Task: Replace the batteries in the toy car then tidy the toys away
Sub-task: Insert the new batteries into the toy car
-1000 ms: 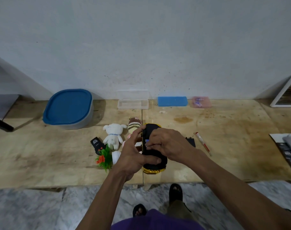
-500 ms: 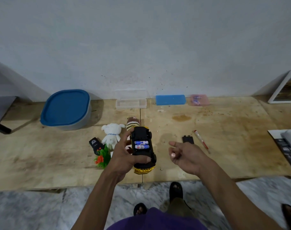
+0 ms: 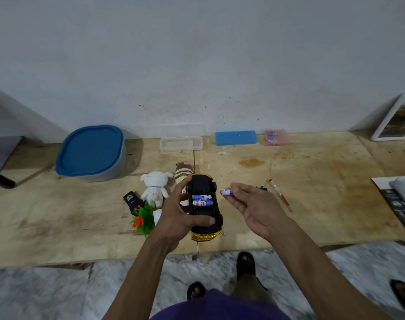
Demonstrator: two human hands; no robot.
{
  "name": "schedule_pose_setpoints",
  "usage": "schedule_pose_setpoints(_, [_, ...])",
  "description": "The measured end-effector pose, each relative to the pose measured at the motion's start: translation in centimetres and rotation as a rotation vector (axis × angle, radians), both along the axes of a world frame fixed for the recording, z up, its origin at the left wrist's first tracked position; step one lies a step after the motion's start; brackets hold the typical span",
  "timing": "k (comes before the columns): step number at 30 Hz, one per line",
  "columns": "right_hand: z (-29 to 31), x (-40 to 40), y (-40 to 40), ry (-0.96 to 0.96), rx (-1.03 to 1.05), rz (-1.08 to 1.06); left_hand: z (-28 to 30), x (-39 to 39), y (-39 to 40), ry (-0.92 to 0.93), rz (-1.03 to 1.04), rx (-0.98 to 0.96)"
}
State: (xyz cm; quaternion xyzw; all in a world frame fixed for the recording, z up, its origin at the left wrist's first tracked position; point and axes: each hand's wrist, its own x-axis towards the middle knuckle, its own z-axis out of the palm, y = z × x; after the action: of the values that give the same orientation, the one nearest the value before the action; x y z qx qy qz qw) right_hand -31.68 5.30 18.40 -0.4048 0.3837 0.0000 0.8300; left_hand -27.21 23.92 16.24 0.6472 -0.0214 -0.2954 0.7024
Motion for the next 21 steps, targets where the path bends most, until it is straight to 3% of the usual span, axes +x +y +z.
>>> schedule_pose_setpoints(4, [0.8,0.3,0.8,-0.057,-0.097,0.105,0.1,0.0,0.2,0.008,0.012,-0.011])
schedule_pose_setpoints(11, [1.6,1.3,1.4,-0.039,-0.001,0.099,0.2,0.0,0.3,0.019,0.024,-0.015])
schedule_pose_setpoints(21, [1.0,0.2,0.9,-0.071,-0.87,0.493,0.4,0.1,0.5,-0.002,0.018,-0.027])
